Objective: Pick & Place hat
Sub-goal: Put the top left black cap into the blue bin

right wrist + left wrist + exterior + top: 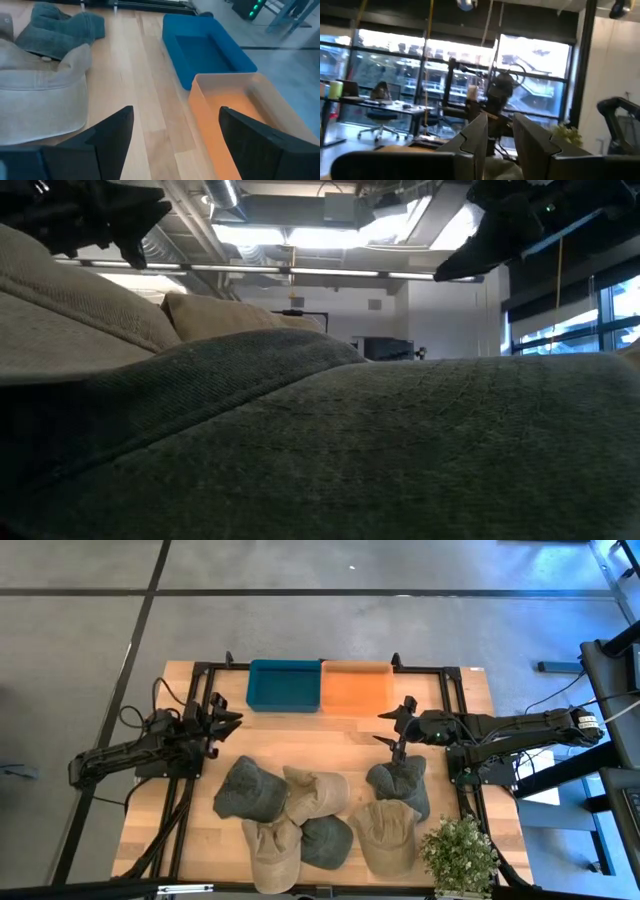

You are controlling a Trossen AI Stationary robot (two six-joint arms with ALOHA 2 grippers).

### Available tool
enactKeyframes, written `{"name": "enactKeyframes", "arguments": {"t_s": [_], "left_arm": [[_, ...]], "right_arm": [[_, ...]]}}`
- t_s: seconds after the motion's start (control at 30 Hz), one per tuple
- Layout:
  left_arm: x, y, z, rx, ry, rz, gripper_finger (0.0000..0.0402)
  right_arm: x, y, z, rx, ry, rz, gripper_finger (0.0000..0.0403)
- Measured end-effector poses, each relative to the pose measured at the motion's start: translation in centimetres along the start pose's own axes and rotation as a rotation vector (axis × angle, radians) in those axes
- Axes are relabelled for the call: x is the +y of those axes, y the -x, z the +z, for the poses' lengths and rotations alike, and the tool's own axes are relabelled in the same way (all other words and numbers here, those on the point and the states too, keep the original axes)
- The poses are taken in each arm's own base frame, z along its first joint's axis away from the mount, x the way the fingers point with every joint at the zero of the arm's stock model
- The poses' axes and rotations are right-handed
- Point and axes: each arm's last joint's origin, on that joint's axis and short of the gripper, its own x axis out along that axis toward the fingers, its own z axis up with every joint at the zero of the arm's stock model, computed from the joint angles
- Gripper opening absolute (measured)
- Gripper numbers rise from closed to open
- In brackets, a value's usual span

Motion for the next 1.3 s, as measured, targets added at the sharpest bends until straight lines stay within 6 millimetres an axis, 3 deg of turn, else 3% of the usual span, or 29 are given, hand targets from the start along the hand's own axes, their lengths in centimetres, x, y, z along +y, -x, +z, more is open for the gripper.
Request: {"name": "enactKeyframes", "arguments": {"t_s": [0.33, 0.67, 1.3], "left_arm": [[-0.01, 0.00, -0.06, 0.008, 0.011, -0.008, 0.0088], [0.04, 0.00, -0.25, 0.029, -0.133, -0.004, 0.0088], [0.03, -0.01, -0.21, 0.028, -0.136, -0.004, 0.0095]], "right_arm": [[0.01, 0.00, -0.08, 0.008, -0.005, 0.000, 0.0292], [0.01, 0.00, -0.06, 0.006, -0.030, 0.001, 0.0292], [0.01, -0.01, -0.08, 0.006, -0.030, 0.002, 0.0292]]}}
